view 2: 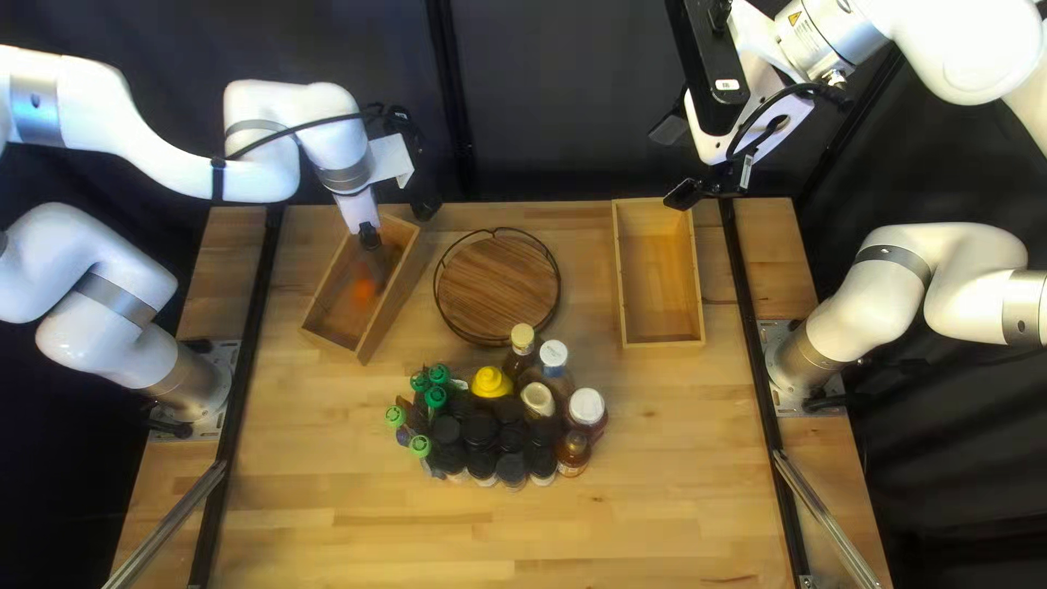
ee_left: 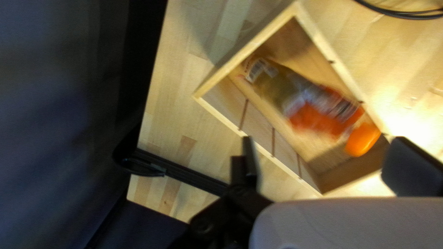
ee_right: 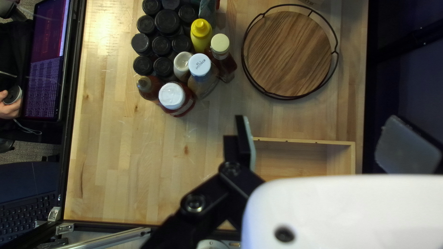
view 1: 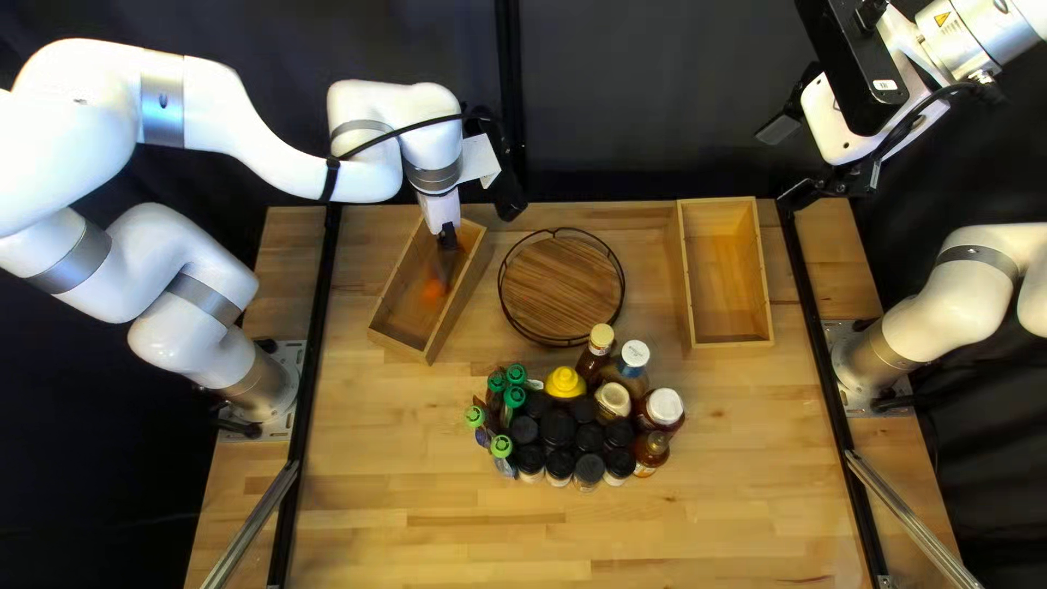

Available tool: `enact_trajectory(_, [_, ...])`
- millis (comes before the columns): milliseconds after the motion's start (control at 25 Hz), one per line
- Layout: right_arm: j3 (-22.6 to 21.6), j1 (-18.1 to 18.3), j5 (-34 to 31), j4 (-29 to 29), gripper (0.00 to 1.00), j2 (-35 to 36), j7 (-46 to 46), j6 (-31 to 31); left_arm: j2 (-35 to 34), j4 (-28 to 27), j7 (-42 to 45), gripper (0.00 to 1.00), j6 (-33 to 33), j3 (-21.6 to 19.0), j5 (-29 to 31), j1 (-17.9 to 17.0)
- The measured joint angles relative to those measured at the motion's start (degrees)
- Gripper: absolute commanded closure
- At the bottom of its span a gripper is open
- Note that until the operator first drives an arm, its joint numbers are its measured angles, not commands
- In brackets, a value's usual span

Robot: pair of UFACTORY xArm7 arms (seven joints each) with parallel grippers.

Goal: Separate condiments, baby food and spices and place it in 3 different racks/containers

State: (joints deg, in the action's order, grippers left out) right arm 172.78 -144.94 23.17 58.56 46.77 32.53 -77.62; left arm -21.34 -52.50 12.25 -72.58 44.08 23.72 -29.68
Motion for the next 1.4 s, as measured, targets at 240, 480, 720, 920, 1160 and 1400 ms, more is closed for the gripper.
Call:
enact_trajectory(240, [0.00, 0.00, 0.00, 0.00, 0.00, 0.00, 0.00, 0.00, 0.24, -5.12, -3.62, 0.00, -1.74, -2.88, -7.13, -6.55])
enact_trajectory(480, [0.00, 0.00, 0.00, 0.00, 0.00, 0.00, 0.00, 0.00, 4.31, -9.44, -8.23, 0.00, 0.42, -3.37, -14.67, -12.61])
enact_trajectory(720, [0.00, 0.00, 0.00, 0.00, 0.00, 0.00, 0.00, 0.00, 12.29, -13.38, -3.09, 0.00, 3.12, -4.65, -18.15, -15.39])
enact_trajectory(920, [0.00, 0.00, 0.00, 0.00, 0.00, 0.00, 0.00, 0.00, 20.08, -18.03, 9.25, 0.00, 1.92, -5.68, -18.59, -16.39])
enact_trajectory(1160, [0.00, 0.00, 0.00, 0.00, 0.00, 0.00, 0.00, 0.00, 25.78, -19.50, 19.70, 0.00, 1.56, -5.89, -19.00, -16.87])
enact_trajectory(1400, [0.00, 0.00, 0.00, 0.00, 0.00, 0.00, 0.00, 0.00, 25.98, -16.47, 24.99, 0.00, 3.36, -5.76, -17.45, -17.32])
